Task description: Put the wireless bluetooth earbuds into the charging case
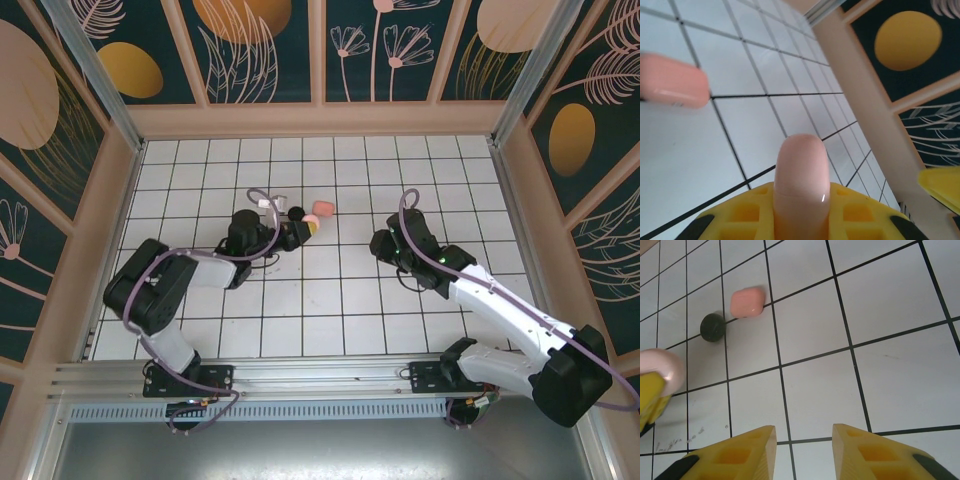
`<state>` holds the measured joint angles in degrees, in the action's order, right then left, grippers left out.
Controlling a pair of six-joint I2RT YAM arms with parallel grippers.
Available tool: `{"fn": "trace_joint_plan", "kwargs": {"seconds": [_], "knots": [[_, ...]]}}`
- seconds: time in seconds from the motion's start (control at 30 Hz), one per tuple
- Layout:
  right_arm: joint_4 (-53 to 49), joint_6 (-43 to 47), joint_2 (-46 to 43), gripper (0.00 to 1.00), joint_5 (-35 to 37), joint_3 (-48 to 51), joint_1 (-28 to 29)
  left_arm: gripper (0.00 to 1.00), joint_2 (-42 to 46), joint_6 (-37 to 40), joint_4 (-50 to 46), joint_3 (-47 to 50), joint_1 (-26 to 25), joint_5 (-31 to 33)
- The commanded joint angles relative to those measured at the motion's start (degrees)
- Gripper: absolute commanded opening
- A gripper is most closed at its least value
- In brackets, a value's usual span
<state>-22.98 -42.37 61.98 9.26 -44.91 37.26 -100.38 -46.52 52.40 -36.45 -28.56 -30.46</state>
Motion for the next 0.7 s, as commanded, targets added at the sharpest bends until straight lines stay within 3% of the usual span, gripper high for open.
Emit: {"fn": "trace_joint_plan", "kwargs": {"seconds": [0.0,0.23,0.43,0.67], "knots": [[2.68,-0.33,-0.80,0.35,1.89,0.78,-0.19,0.00,-4.75,-6.04,-3.60,-4.41,-0.01,1.11],[1.28,1.26,-1.51,0.36,3.13,-0.34,-0.30,0.03,-12.35,-8.04,-10.58,-12.26,-0.45,1.99],[0.79,2.13,-1.59,0.37,3.33,-1.72,-0.51,0.13,-16.70,-7.44,-19.91,-17.57,-0.45,2.59],[-0.04,3.02,-1.42,0.38,3.14,-4.11,-0.77,0.38,-17.29,-5.32,-26.39,-18.93,-0.45,4.74]]}}
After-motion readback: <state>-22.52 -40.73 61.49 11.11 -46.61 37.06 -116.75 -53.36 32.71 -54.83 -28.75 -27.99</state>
